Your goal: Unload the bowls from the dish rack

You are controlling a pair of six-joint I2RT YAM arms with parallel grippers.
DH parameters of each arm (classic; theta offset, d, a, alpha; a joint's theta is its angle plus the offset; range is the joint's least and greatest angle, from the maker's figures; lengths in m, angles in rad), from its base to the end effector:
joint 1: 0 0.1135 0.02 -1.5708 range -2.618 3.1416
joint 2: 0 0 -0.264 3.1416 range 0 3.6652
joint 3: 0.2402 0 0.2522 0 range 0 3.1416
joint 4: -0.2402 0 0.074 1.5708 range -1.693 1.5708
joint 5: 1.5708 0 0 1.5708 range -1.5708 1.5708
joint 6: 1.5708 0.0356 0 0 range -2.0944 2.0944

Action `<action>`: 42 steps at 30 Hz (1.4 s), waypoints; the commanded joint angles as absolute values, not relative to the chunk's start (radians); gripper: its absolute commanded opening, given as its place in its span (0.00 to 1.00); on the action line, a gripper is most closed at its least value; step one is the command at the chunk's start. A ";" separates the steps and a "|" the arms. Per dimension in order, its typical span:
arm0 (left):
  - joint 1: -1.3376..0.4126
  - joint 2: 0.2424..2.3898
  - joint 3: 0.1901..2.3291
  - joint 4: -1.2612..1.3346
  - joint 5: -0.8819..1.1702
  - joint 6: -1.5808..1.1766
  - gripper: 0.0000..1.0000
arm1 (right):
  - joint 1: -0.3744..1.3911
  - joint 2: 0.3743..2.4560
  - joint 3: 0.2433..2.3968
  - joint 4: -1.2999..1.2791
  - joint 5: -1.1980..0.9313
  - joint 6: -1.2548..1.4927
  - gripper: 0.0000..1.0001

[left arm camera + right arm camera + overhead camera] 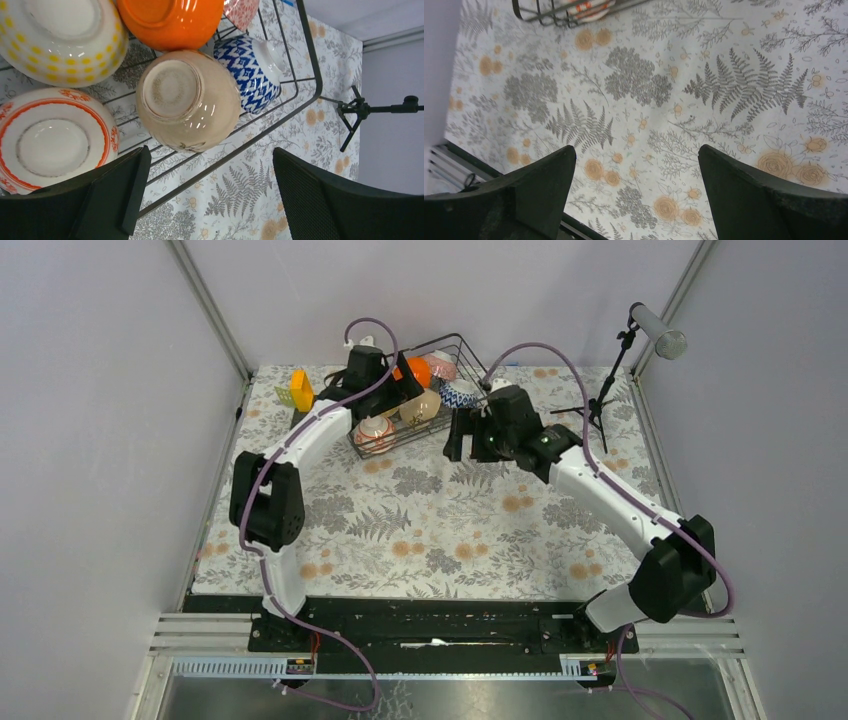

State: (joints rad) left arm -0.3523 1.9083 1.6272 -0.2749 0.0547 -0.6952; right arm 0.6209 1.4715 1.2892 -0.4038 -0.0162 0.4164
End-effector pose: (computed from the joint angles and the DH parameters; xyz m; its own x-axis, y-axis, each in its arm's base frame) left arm 0.4240 -0.1580 0.2945 -0.6290 -0.4502 -0.6338 -0.0192 0.8240 -0.5662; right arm 0.2737 0.1965 0.3302 -0.6512 0.0315 -0.7583 -0.3600 0.8667 0.3452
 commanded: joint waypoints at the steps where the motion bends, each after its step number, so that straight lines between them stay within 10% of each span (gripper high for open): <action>1: -0.350 1.899 1.690 -0.244 0.087 -0.684 0.97 | 0.524 1.546 1.409 -0.358 -0.143 0.522 1.00; 42: -0.087 1.180 1.085 -0.413 0.197 -0.782 0.99 | 0.486 2.369 2.166 -0.311 -0.067 0.574 1.00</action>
